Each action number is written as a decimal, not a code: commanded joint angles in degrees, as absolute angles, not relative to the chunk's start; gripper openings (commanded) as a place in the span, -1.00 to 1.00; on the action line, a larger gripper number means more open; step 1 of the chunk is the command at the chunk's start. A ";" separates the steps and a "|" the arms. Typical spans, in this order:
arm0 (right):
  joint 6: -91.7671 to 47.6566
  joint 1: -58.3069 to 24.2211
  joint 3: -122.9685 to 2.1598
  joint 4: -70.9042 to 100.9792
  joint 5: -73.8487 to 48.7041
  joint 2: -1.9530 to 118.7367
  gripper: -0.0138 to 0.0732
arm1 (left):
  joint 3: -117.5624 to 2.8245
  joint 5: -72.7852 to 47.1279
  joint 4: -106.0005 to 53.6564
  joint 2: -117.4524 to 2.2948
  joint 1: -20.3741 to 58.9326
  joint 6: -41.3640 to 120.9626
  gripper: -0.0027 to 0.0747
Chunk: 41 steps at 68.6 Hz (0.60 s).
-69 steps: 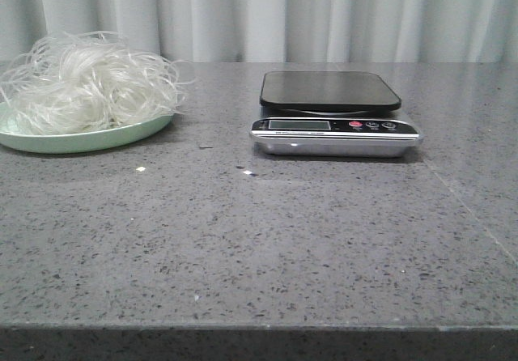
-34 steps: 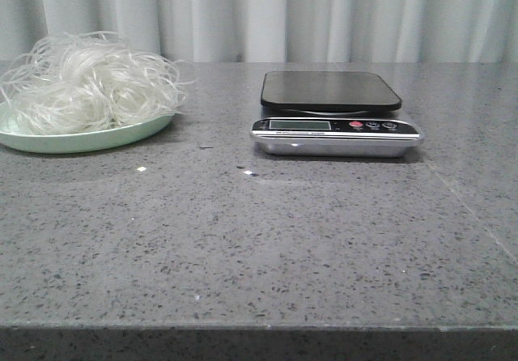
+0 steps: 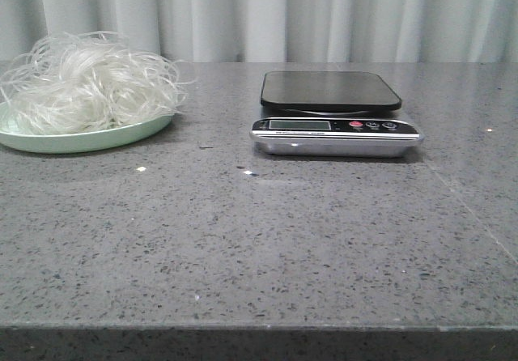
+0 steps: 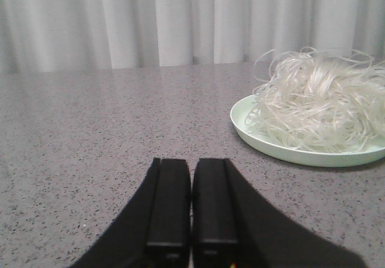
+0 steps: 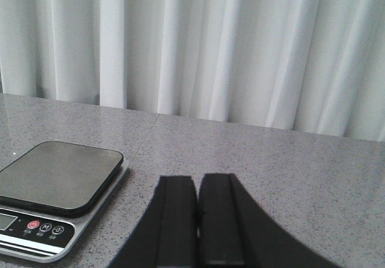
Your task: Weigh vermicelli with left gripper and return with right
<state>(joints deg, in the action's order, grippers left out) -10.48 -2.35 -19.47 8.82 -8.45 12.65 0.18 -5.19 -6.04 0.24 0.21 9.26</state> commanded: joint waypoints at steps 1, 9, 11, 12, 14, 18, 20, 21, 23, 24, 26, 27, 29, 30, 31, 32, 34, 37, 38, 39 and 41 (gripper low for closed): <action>-10.90 -2.02 -20.93 8.44 -4.10 13.22 -0.33 | 0.59 -0.43 -6.57 1.27 0.49 8.67 -0.58; -10.90 -2.02 -20.93 8.44 -4.10 13.22 -0.33 | 0.59 -0.43 -6.57 1.27 0.49 8.67 -0.58; -10.90 -2.02 -20.93 8.44 -4.10 13.22 -0.33 | 0.59 -0.43 -6.57 1.27 0.49 8.67 -0.58; -10.90 -2.02 -20.93 8.44 -4.10 13.22 -0.33 | 0.59 -0.43 -6.57 1.27 0.49 8.67 -0.58; -10.90 -2.02 -20.93 8.44 -4.10 13.22 -0.33 | 0.59 -0.43 -6.57 1.27 0.49 8.67 -0.58; -10.90 -2.02 -20.50 8.44 -3.78 13.22 -0.33 | 0.59 -0.43 -6.57 1.27 0.49 8.67 -0.58; -10.90 -2.02 -19.76 8.44 -3.34 13.22 -0.33 | 0.59 -0.43 -6.57 1.27 0.49 8.67 -0.58; -10.90 -2.02 -19.58 8.44 -3.17 13.22 -0.33 | 0.59 -0.43 -6.57 1.27 0.49 8.67 -0.58; -10.90 -2.02 -18.65 8.44 -2.38 13.22 -0.33 | 0.59 -0.43 -6.57 1.27 0.49 8.67 -0.58; -10.90 -2.02 -17.82 8.44 -1.76 13.22 -0.33 | 0.59 -0.43 -6.57 1.27 0.49 8.67 -0.58; -10.90 -2.20 -16.58 8.44 -0.69 13.22 -0.33 | 0.59 -0.43 -6.57 1.27 0.49 8.67 -0.58; -10.90 -2.20 -16.26 8.44 -0.41 13.22 -0.33 | 0.59 -0.43 -6.57 1.27 0.49 8.67 -0.58; -10.90 -2.20 -14.53 8.44 1.20 13.14 -0.33 | 0.59 -0.43 -6.57 1.27 0.49 8.67 -0.58; -10.90 -2.20 -13.84 8.44 2.17 13.15 -0.33 | 0.59 -0.43 -6.57 1.27 0.49 8.67 -0.58; -10.90 -2.20 -13.50 8.44 2.17 13.15 -0.33 | 0.59 -0.43 -6.57 1.27 0.49 8.67 -0.58; -10.90 -2.20 -12.51 8.44 3.16 13.07 -0.33 | 0.59 -0.43 -6.57 1.27 0.49 8.67 -0.58; -10.90 -2.20 -11.26 8.44 4.33 12.87 -0.33 | 0.59 -0.43 -6.57 1.27 0.49 8.67 -0.58; -10.90 -2.20 -9.74 8.50 5.65 12.52 -0.33 | 0.59 -0.43 -6.57 1.27 0.49 8.67 -0.58; -10.90 -2.20 -8.55 8.50 6.47 12.10 -0.33 | 0.59 -0.43 -6.57 1.27 0.49 8.67 -0.58; -10.90 -2.20 -8.28 8.50 6.67 11.97 -0.33 | 0.59 -0.43 -6.57 1.27 0.49 8.67 -0.58; -10.90 -2.20 -7.47 8.56 7.07 11.52 -0.33 | 0.59 -0.43 -6.57 1.27 0.49 8.67 -0.58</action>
<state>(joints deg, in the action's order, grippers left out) -10.48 -2.35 -8.77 8.82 -0.72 12.32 0.18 -5.19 -6.04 0.24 0.21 9.13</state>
